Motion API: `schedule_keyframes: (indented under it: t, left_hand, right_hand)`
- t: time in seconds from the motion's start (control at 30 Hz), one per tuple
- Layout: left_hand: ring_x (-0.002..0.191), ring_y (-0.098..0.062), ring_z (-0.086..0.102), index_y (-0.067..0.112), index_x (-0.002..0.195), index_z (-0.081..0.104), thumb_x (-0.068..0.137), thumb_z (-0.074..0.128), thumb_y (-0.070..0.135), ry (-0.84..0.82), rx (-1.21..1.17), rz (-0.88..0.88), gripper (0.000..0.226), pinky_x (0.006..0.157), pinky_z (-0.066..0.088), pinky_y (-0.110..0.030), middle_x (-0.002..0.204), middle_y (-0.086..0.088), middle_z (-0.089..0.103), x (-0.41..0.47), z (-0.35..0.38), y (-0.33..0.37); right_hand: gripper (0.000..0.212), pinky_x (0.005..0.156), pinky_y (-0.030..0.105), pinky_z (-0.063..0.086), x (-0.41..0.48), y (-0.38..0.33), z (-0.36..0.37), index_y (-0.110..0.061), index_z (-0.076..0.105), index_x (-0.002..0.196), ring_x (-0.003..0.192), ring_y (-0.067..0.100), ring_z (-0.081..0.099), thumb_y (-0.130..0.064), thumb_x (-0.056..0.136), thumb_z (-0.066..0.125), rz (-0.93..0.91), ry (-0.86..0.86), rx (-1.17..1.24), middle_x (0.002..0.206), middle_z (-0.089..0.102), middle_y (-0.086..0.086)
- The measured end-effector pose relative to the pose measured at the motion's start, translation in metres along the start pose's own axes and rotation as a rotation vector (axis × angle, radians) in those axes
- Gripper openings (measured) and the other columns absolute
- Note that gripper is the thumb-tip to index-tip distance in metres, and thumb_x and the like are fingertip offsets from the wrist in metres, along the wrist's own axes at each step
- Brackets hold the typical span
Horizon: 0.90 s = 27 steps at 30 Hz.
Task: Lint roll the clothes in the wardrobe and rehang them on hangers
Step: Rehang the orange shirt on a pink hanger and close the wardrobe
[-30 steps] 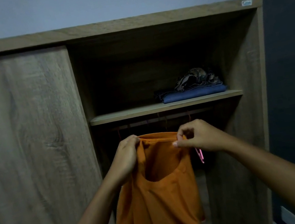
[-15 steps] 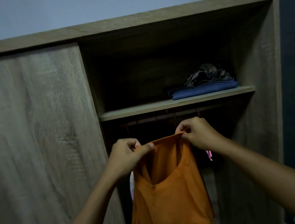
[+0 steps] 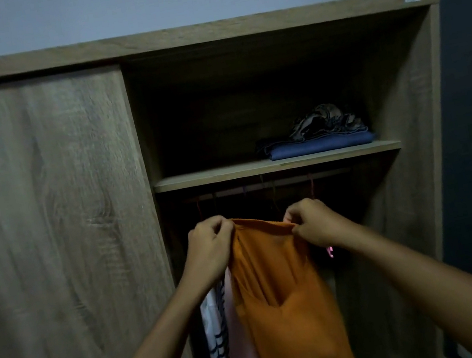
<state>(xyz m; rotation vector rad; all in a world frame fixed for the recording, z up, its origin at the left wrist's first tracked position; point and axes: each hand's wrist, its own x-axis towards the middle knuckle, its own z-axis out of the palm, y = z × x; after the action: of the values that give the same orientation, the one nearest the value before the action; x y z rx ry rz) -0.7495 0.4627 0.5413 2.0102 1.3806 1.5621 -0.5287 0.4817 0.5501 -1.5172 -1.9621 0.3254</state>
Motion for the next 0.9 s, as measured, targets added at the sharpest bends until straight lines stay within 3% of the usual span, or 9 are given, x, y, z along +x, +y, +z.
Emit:
schedule_keyframes:
  t: [0.13, 0.23, 0.37, 0.5, 0.6, 0.67, 0.73, 0.8, 0.9]
  left_hand:
    - [0.050, -0.004, 0.049, 0.004, 0.074, 0.065, 0.099, 0.048, 0.018, -0.017, -0.051, -0.016, 0.034, 0.049, 0.038, -0.015, 0.060, -0.008, 0.054, 0.001, 0.033, -0.008]
    - [0.050, -0.009, 0.055, 0.009, 0.077, 0.065, 0.100, 0.049, 0.020, 0.025, 0.017, 0.021, 0.030, 0.048, 0.046, -0.022, 0.063, -0.009, 0.061, 0.002, 0.024, -0.020]
    - [0.057, -0.010, 0.063, 0.020, 0.080, 0.065, 0.099, 0.053, 0.026, 0.030, 0.229, 0.026, 0.023, 0.051, 0.057, -0.032, 0.067, 0.000, 0.065, -0.006, 0.013, -0.034]
    - [0.062, -0.005, 0.057, 0.019, 0.076, 0.059, 0.097, 0.056, 0.021, -0.010, 0.301, 0.044, 0.021, 0.048, 0.043, -0.015, 0.071, 0.004, 0.059, -0.007, 0.012, -0.042]
    - [0.063, -0.004, 0.055, 0.011, 0.076, 0.059, 0.097, 0.056, 0.017, -0.037, 0.175, -0.012, 0.022, 0.049, 0.041, -0.010, 0.069, 0.006, 0.057, -0.005, 0.016, -0.044]
    - [0.062, -0.004, 0.053, 0.011, 0.076, 0.055, 0.096, 0.056, 0.015, -0.053, 0.072, -0.102, 0.021, 0.052, 0.039, -0.011, 0.068, 0.006, 0.056, -0.001, 0.019, -0.046]
    - [0.062, -0.012, 0.054, 0.012, 0.081, 0.052, 0.097, 0.055, 0.015, -0.158, -0.100, -0.243, 0.017, 0.054, 0.045, -0.021, 0.071, -0.002, 0.057, 0.005, 0.024, -0.044]
    - [0.076, -0.023, 0.062, 0.012, 0.091, 0.055, 0.097, 0.057, 0.028, -0.297, -0.226, -0.364, 0.017, 0.067, 0.054, -0.037, 0.087, -0.013, 0.063, 0.012, 0.030, -0.039]
    - [0.089, -0.023, 0.069, 0.013, 0.105, 0.063, 0.088, 0.065, 0.044, -0.478, -0.188, -0.379, 0.036, 0.070, 0.057, -0.031, 0.100, -0.007, 0.068, 0.024, 0.035, -0.031]
  right_hand:
    - [0.017, 0.064, 0.026, 0.055, -0.007, 0.051, 0.000, -0.021, 0.069, 0.081, 0.077, 0.012, 0.067, -0.008, 0.089, 0.063, 0.188, 0.060, -0.024, 0.082, 0.068, -0.002]
    - [0.017, 0.069, 0.026, 0.055, -0.008, 0.056, -0.002, -0.021, 0.069, 0.084, 0.082, 0.012, 0.067, -0.009, 0.092, 0.060, 0.221, 0.038, 0.028, 0.087, 0.068, -0.001]
    - [0.018, 0.067, 0.023, 0.056, -0.008, 0.053, -0.007, -0.022, 0.070, 0.086, 0.081, 0.009, 0.069, -0.011, 0.095, 0.058, 0.161, 0.147, 0.133, 0.087, 0.070, -0.001]
    - [0.013, 0.061, 0.021, 0.057, -0.002, 0.043, -0.011, -0.018, 0.072, 0.088, 0.074, 0.015, 0.072, -0.013, 0.094, 0.061, 0.076, 0.183, 0.308, 0.081, 0.073, 0.004]
    - [0.013, 0.062, 0.032, 0.056, 0.006, 0.046, -0.007, -0.018, 0.072, 0.085, 0.071, 0.022, 0.070, -0.018, 0.093, 0.062, 0.067, 0.237, 0.308, 0.079, 0.072, 0.012]
    - [0.016, 0.061, 0.031, 0.055, 0.011, 0.053, -0.004, -0.017, 0.072, 0.081, 0.067, 0.021, 0.068, -0.023, 0.092, 0.063, 0.109, 0.261, 0.344, 0.076, 0.072, 0.012]
    - [0.018, 0.061, 0.028, 0.054, 0.015, 0.059, -0.003, -0.014, 0.072, 0.081, 0.065, 0.017, 0.068, -0.026, 0.092, 0.065, 0.162, 0.231, 0.417, 0.074, 0.072, 0.008]
    - [0.021, 0.061, 0.027, 0.054, 0.020, 0.065, -0.002, -0.008, 0.072, 0.085, 0.064, 0.016, 0.067, -0.026, 0.092, 0.064, 0.206, 0.198, 0.466, 0.074, 0.071, 0.008]
    - [0.024, 0.058, 0.025, 0.052, 0.030, 0.076, 0.000, -0.011, 0.070, 0.080, 0.059, 0.014, 0.065, -0.028, 0.094, 0.061, 0.244, 0.206, 0.479, 0.069, 0.067, 0.007]
